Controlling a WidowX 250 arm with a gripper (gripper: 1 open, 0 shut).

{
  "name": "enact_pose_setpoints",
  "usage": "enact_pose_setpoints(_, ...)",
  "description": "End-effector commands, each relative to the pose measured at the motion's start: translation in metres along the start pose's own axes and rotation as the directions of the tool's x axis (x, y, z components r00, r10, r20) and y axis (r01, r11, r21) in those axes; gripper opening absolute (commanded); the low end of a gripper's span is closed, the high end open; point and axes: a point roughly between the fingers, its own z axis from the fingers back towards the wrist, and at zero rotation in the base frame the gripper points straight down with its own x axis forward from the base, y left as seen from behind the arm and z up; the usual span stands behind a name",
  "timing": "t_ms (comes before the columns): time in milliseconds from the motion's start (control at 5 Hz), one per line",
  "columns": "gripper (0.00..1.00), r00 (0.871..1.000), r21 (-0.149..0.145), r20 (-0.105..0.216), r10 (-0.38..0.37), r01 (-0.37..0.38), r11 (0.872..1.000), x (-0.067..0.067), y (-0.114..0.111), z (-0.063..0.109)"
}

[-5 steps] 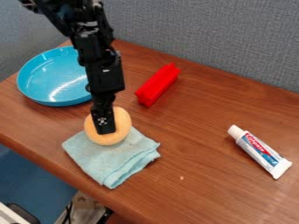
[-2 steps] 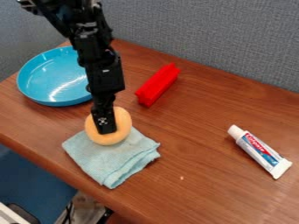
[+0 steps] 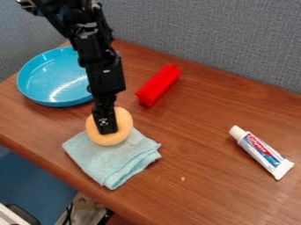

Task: Put the yellow ball on the blue plate

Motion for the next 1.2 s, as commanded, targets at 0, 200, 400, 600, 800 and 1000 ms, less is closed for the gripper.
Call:
enact_pose_setpoints(0,0.0,1.0,-0.043,-0.002,-0.018,0.018,0.999,-0.0018,-0.0039,-0.0203)
enact_pose_setpoints(200,0.0,1.0,-0.041,0.001,-0.021,0.021,0.999,-0.0016,-0.0036,-0.0205)
enact_pose_setpoints(400,0.0,1.0,-0.04,0.005,-0.023,0.024,0.999,-0.0014,-0.0033,-0.021)
enact_pose_setpoints(600,0.0,1.0,-0.039,0.008,-0.026,0.026,0.999,-0.0013,-0.003,-0.0214)
enact_pose_setpoints(800,0.0,1.0,-0.038,0.012,-0.029,0.029,0.999,-0.0011,-0.0028,-0.0221)
enact_pose_setpoints(1000,0.0,0.999,-0.038,0.015,-0.032,0.032,0.999,-0.001,-0.0025,-0.0229)
